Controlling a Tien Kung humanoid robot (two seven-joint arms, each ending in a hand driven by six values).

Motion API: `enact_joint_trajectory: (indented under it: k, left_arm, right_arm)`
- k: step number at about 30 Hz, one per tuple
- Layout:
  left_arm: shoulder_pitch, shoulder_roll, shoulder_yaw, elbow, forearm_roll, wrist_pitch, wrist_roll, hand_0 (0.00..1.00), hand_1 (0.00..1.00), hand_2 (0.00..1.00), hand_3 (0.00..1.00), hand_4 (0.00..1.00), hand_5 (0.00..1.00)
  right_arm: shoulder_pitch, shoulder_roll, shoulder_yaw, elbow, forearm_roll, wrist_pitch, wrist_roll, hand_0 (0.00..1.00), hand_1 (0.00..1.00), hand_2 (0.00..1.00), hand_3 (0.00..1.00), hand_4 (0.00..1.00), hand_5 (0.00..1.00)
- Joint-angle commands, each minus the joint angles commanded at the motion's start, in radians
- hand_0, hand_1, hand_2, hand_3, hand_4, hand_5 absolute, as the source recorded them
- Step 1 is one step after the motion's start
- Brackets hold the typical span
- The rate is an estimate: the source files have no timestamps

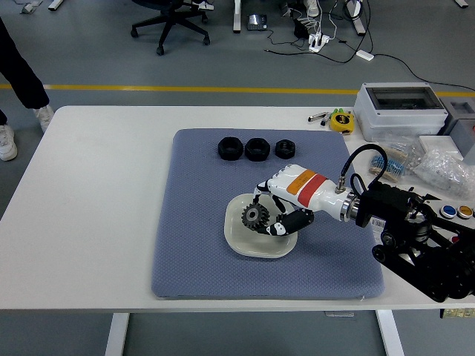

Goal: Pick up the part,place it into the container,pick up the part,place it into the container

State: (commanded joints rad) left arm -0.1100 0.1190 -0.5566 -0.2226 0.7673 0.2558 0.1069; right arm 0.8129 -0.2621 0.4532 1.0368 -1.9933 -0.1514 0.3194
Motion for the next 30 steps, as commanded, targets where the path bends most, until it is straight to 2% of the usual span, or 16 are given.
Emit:
enact_joint_trajectory:
  k: [5,6,11,12,18,23,24,29,30]
  left_arm:
    - [-0.001,0.002,0.001,-0.001,0.000,0.000,0.001,0.680,0.657,0.653,0.554,0.621,0.584]
    - [-0.002,0.002,0.001,-0.001,-0.001,0.000,0.001,0.682,0.656,0.653,0.554,0.622,0.584]
    - [-0.003,0.004,0.002,-0.001,-0.005,0.001,0.000,0.682,0.656,0.653,0.554,0.622,0.584]
    - [-0.003,0.004,0.002,-0.001,-0.005,0.001,0.000,0.680,0.654,0.652,0.554,0.622,0.585]
    - [-0.003,0.003,0.000,-0.001,0.000,0.001,0.001,0.680,0.654,0.653,0.554,0.622,0.583]
    - [-0.002,0.001,0.001,-0.001,-0.003,0.002,0.001,0.680,0.654,0.653,0.554,0.622,0.583]
    - [-0.002,0.001,0.002,-0.001,-0.003,0.002,0.000,0.680,0.657,0.653,0.554,0.622,0.584]
    - [-0.003,-0.001,0.009,-0.001,-0.016,0.004,-0.003,0.680,0.657,0.653,0.554,0.622,0.584]
    - [-0.003,-0.001,0.010,-0.001,-0.019,0.004,-0.003,0.682,0.659,0.652,0.554,0.622,0.583]
  right_arm:
    - [0.010,0.019,-0.009,-0.018,-0.039,0.038,-0.027,0.140,0.149,0.315,0.799,0.998,0.782]
    - [0.010,0.021,-0.009,-0.021,-0.045,0.042,-0.030,0.165,0.172,0.406,0.998,0.998,0.891]
    - [0.008,0.016,0.003,-0.030,-0.050,0.053,-0.042,0.165,0.172,0.406,0.998,0.998,0.891]
    - [0.008,0.014,0.006,-0.031,-0.048,0.051,-0.043,0.165,0.180,0.446,0.998,0.998,0.910]
    - [-0.004,0.004,0.046,-0.028,-0.011,-0.004,-0.030,0.154,0.171,0.434,0.998,0.998,0.915]
    - [-0.018,-0.008,0.094,-0.036,0.010,-0.025,-0.027,0.154,0.171,0.434,0.998,0.998,0.915]
    - [-0.024,-0.011,0.104,-0.043,0.023,-0.040,-0.027,0.130,0.155,0.381,0.872,0.998,0.778]
    - [-0.064,-0.044,0.146,-0.080,0.161,-0.174,0.051,0.130,0.155,0.381,0.872,0.998,0.778]
    - [-0.072,-0.050,0.154,-0.084,0.187,-0.181,0.063,0.083,0.127,0.326,0.575,0.983,0.705]
